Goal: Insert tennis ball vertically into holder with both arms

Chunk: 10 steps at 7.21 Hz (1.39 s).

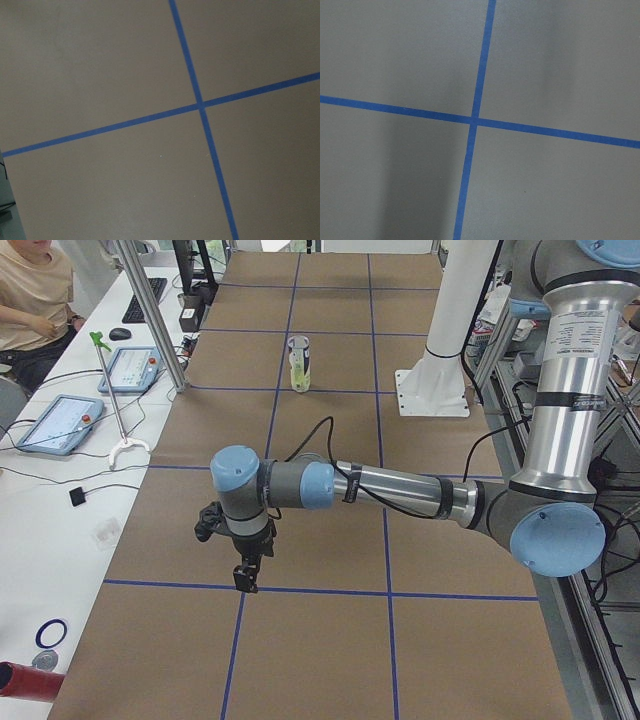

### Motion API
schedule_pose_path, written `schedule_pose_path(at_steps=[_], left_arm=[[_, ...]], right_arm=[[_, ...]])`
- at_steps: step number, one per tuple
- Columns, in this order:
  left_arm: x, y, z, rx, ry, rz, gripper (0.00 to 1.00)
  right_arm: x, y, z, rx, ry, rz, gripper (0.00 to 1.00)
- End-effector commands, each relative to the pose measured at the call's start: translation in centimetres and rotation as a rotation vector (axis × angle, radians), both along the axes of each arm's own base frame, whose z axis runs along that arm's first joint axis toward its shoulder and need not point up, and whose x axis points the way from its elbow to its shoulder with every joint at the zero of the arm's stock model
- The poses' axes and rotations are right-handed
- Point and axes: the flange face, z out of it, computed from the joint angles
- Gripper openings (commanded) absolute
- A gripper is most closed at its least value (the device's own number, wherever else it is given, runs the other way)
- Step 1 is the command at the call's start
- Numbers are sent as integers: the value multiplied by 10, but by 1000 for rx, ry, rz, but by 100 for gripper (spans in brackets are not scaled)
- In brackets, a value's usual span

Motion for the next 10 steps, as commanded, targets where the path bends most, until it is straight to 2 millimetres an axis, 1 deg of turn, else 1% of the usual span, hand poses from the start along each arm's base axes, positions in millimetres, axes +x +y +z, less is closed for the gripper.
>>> schedule_pose_path(at_steps=[1,3,4,8,10], left_arm=[[-21,13,11,-26,58,-60,100],[-22,6,-6,22,54,-54,100],[-22,9,-2,17,52,-51,100],[-22,8,-4,40,54,-49,100],[-22,7,-5,43,54,-49,100]], right_arm=[[0,0,-1,-3,-2,1,99],[0,-1,-2,3,-2,2,100],[-1,-1,-3,5,-5,1,100],[0,-7,-8,17,2,0,100],[-1,-7,-7,16,4,-1,100]])
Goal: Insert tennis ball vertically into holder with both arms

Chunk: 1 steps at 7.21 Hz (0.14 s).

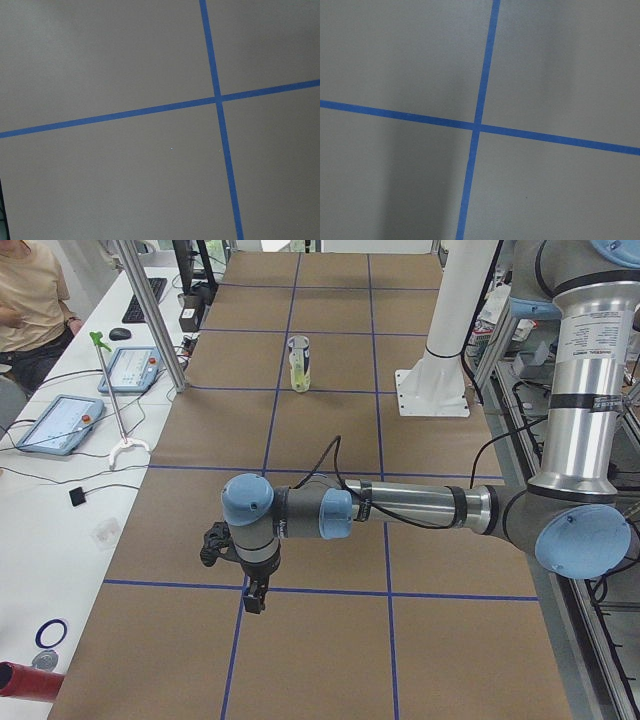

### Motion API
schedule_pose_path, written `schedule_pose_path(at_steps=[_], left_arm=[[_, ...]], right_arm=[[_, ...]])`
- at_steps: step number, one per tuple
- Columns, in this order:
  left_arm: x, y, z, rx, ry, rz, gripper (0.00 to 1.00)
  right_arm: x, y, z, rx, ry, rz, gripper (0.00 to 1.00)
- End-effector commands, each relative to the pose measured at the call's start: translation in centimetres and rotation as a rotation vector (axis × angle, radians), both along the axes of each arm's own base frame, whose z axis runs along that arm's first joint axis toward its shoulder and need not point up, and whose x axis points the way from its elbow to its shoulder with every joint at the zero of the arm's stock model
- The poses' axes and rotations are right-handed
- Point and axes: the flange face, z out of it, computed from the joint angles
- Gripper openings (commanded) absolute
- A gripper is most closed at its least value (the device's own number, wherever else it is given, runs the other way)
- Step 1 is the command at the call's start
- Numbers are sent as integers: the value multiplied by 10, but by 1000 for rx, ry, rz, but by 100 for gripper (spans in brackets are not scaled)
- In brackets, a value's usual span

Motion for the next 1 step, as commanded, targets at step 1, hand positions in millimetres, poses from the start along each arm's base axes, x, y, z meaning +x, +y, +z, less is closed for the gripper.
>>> schedule_pose_path(at_steps=[1], left_arm=[[0,-1,-1,4,0,0,100]], right_arm=[[0,0,0,1,2,-1,100]])
